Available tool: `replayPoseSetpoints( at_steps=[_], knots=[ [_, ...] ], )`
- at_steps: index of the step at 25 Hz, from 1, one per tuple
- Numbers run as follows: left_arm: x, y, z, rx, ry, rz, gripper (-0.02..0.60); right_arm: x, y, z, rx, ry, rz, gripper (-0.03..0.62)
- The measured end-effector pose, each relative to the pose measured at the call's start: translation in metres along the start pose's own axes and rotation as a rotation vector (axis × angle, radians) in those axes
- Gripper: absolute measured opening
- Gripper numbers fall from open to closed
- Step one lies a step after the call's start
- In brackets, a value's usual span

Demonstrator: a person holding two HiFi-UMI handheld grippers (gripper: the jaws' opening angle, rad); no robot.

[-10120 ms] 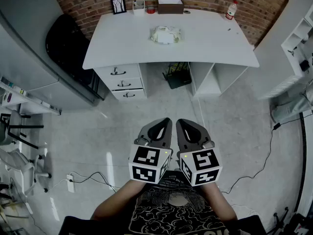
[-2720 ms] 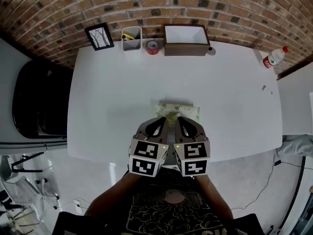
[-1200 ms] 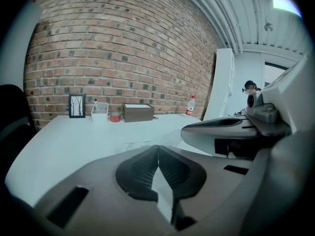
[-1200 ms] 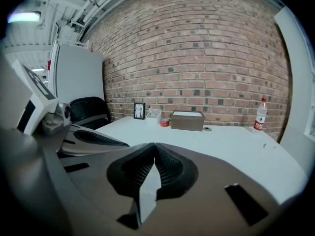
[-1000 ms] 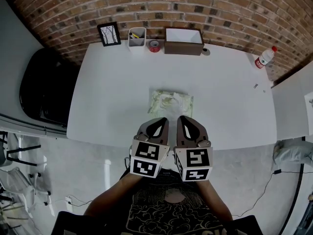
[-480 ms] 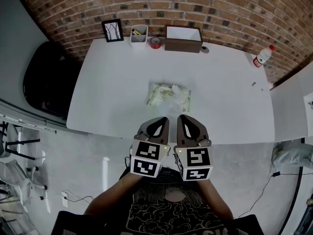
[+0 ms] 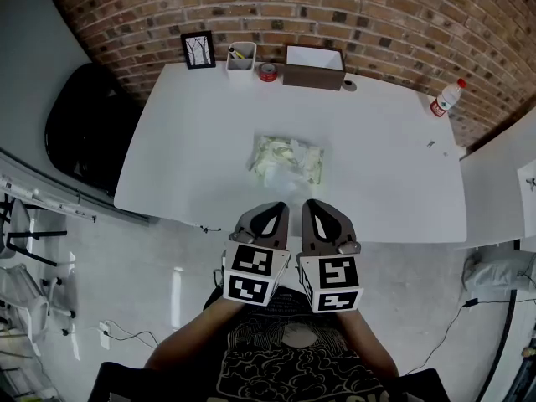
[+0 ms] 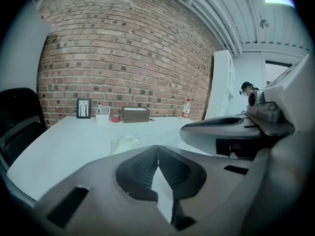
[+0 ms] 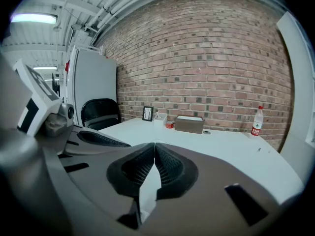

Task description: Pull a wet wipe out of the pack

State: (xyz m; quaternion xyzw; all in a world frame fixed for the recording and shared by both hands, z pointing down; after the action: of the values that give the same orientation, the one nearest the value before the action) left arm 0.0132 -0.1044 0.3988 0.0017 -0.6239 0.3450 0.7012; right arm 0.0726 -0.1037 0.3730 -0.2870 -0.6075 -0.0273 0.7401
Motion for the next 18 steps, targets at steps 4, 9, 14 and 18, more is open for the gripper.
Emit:
replayPoseSetpoints(
  at_steps=[4, 9, 14, 18],
  knots=[
    [0.003, 0.005, -0.007, -0.005, 0.001, -0.007, 0.014, 0.004, 0.009, 0.001, -0.006, 0.003, -0.001, 0.018],
    [0.005, 0.011, -0.014, -0.012, -0.001, -0.017, 0.013, 0.007, 0.019, 0.002, -0.008, 0.007, -0.006, 0.018],
    [0.008, 0.019, -0.019, -0.020, -0.006, -0.023, 0.013, 0.011, 0.026, 0.006, -0.013, 0.022, -0.001, 0.018],
    [0.012, 0.023, -0.020, -0.028, -0.007, -0.027, 0.013, 0.014, 0.030, 0.010, -0.020, 0.024, -0.003, 0.018]
  ],
)
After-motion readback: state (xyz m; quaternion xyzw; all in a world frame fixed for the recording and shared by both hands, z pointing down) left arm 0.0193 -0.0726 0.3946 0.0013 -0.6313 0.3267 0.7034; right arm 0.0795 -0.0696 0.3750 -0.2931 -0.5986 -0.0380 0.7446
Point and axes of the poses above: the fingertips, and each gripper's own axes: y backward along the fingers, z to its left, x out of its underside, the point moved 2 cm from there along y, backward along the fingers, and after that the axes turned 5 degrees about y, right-handed, at the moved point
